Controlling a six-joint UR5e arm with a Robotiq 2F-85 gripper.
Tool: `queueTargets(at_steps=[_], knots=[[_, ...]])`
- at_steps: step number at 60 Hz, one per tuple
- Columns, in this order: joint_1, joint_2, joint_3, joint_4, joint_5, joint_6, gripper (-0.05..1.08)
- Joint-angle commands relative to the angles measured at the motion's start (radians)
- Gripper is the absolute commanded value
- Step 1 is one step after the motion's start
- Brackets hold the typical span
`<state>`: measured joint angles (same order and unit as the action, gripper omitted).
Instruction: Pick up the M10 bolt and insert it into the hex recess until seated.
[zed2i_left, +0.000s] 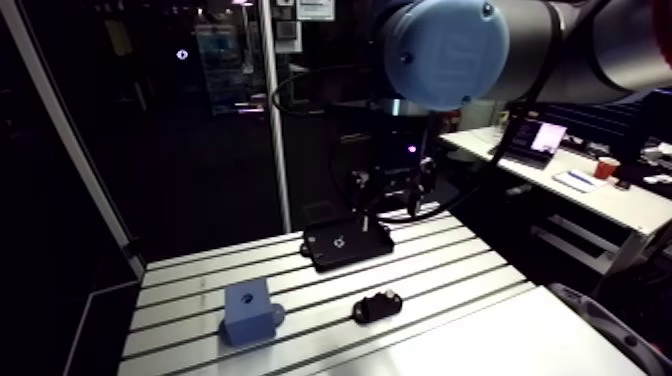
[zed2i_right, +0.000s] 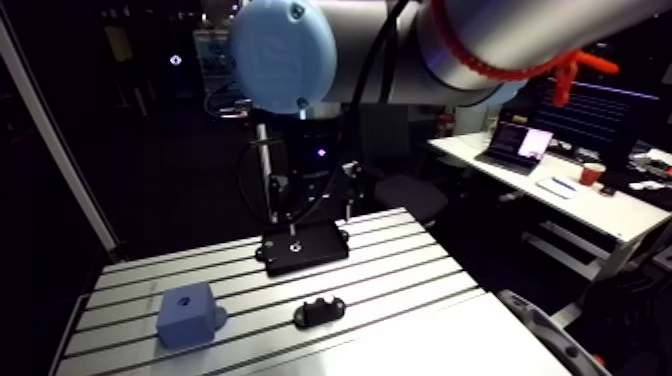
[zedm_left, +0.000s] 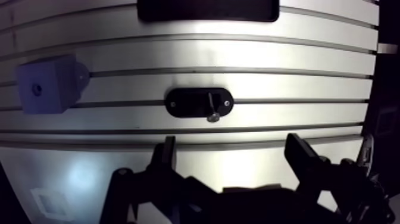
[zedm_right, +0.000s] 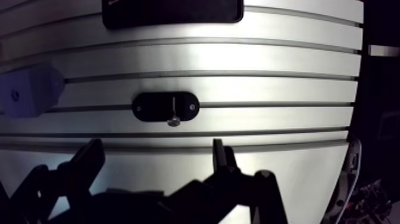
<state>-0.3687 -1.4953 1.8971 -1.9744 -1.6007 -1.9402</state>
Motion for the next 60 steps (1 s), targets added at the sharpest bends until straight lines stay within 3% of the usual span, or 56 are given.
queueTargets(at_steps=[1,60], knots=[[-0.007,0.025,0.024,-0.004,0.000,-0.001,0.02],[-0.030,0.086,0.117,-0.115,-0.002,-0.039,0.20]])
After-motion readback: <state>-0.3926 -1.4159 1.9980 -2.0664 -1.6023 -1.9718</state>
